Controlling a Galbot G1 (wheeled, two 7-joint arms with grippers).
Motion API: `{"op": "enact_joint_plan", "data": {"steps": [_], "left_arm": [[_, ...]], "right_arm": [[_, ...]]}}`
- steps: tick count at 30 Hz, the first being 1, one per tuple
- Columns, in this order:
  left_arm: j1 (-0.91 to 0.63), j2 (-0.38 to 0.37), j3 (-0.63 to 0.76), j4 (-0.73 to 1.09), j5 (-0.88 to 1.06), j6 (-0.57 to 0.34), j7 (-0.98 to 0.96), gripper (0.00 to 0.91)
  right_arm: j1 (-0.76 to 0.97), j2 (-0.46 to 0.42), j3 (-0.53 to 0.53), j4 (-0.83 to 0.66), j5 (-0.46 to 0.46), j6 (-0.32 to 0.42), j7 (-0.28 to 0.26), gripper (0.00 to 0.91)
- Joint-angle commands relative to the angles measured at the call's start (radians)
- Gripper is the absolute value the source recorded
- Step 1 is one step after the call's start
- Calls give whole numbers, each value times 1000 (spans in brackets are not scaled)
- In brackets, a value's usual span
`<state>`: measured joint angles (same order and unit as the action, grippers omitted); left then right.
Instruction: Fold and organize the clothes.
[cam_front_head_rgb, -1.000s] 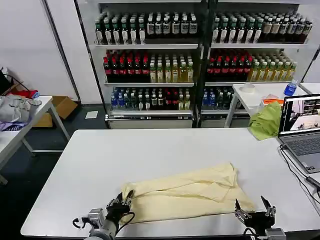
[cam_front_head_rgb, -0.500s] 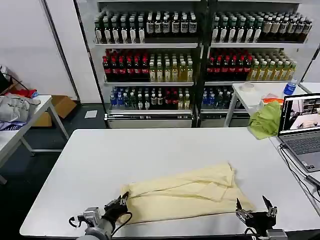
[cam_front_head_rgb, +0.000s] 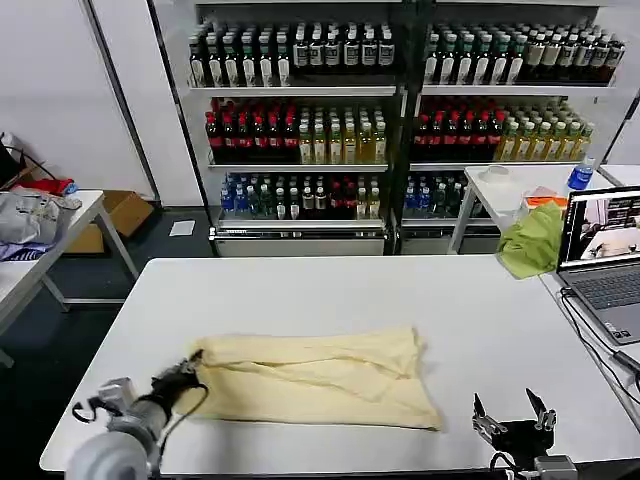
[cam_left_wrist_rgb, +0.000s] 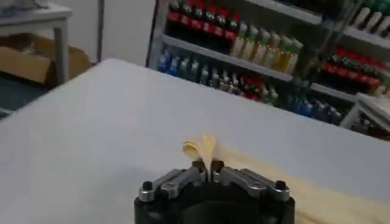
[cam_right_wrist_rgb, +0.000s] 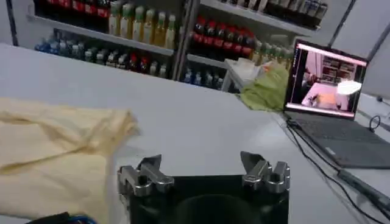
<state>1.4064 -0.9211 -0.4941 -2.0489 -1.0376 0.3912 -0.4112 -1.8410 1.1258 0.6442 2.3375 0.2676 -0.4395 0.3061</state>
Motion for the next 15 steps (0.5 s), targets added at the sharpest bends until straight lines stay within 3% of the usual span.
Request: {"op": "enact_joint_plan", "data": {"steps": [1,7,15], "left_arm": [[-37,76,-169,29,-309,33,-1,40],[-51,-20,-78,-56,-577,37,-17,40],[-122,-144,71,-107,-614,-3,3,40]], "right_arm": [[-1,1,-2,-4,0,0,0,907],[-5,1,-6,-13,-3,-1,1,907],[-20,3,-8,-19,-9,0,1,907]]}}
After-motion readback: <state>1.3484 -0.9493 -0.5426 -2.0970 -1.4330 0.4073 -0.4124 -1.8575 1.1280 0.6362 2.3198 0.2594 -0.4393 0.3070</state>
